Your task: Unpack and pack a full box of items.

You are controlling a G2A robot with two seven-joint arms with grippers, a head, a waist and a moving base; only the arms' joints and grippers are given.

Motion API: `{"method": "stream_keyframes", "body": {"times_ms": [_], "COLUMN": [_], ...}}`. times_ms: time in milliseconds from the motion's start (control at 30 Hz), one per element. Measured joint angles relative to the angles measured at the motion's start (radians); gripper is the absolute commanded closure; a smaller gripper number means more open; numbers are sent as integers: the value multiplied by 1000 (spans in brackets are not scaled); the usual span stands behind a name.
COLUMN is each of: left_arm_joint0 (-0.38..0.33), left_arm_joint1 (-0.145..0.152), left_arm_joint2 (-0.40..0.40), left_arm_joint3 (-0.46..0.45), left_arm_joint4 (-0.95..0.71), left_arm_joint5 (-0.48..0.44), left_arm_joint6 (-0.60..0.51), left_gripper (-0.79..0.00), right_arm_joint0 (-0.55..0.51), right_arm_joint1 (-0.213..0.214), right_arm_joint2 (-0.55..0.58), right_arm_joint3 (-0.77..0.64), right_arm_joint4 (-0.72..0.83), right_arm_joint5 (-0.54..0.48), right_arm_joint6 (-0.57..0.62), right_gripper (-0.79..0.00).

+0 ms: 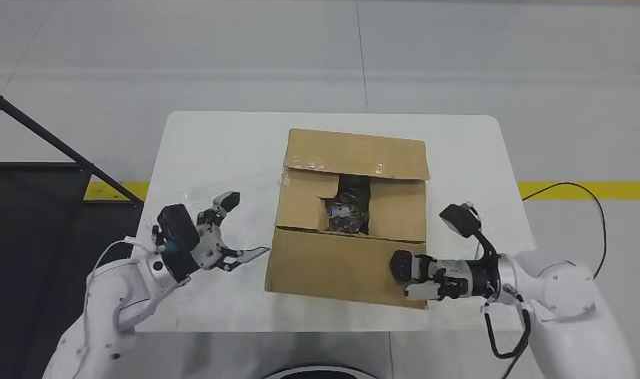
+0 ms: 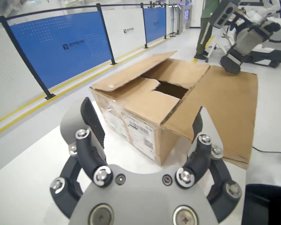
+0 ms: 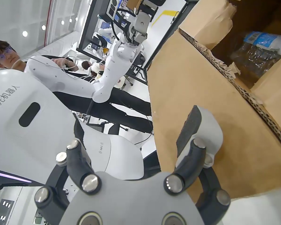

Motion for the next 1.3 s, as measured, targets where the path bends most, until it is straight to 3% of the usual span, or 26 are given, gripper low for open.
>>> {"method": "stream_keyframes", "body": {"times_ms": [200, 433, 800, 1300], "left_arm_joint0": [-11, -21, -21, -21], "left_arm_joint1": [9, 13, 12, 13], "left_arm_joint2": [29, 43, 42, 42], "left_arm_joint3": [24, 37, 38, 38], "left_arm_joint4": [64, 71, 68, 68], "left_arm_joint5": [-38, -9, -5, -5], "left_arm_joint6": [-71, -76, -74, -74], "left_gripper": [-785, -785, -785, -785], "right_arm_joint0": [11, 93, 102, 315], "right_arm_joint1": [29, 24, 19, -11], "right_arm_joint2": [-32, -48, -66, -195], "right_arm_joint3": [73, 205, 190, 345], "right_arm_joint4": [103, 297, 305, 157], "right_arm_joint5": [-22, 20, 60, 269], "right_arm_joint6": [-22, -45, -85, -328], "right_gripper": [-785, -785, -785, -785]}}
